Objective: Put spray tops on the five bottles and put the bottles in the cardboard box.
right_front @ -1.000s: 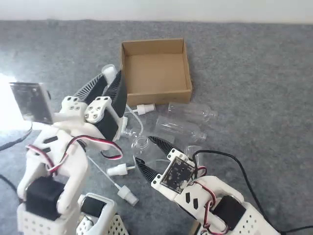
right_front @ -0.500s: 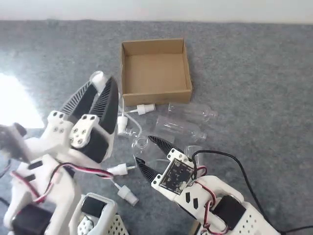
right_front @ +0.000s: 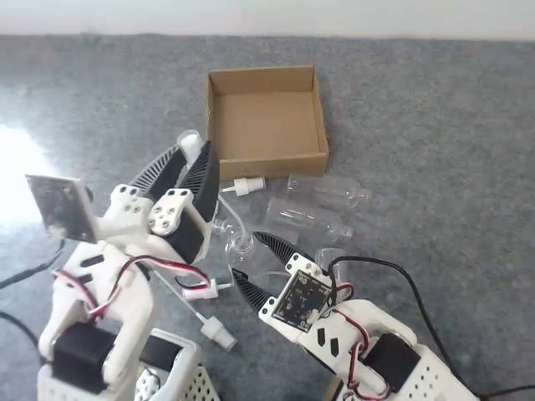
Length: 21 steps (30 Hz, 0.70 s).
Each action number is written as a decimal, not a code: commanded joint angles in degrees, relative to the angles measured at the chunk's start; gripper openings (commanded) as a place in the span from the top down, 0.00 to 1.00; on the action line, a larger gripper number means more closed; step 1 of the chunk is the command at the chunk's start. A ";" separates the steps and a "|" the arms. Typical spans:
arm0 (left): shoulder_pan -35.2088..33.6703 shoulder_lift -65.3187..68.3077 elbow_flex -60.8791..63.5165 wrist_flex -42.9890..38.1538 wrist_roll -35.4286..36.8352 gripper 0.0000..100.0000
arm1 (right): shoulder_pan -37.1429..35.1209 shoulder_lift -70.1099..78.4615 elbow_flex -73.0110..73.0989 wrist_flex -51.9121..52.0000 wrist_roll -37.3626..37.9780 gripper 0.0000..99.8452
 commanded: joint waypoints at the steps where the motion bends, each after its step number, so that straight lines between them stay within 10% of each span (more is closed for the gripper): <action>1: 0.26 -0.53 1.19 -1.49 -0.79 0.99 | -0.22 -0.92 -0.53 -1.36 1.05 0.90; 21: 8.53 -0.53 11.82 -3.52 -9.32 0.99 | 3.21 -1.36 -2.11 -1.10 1.14 0.90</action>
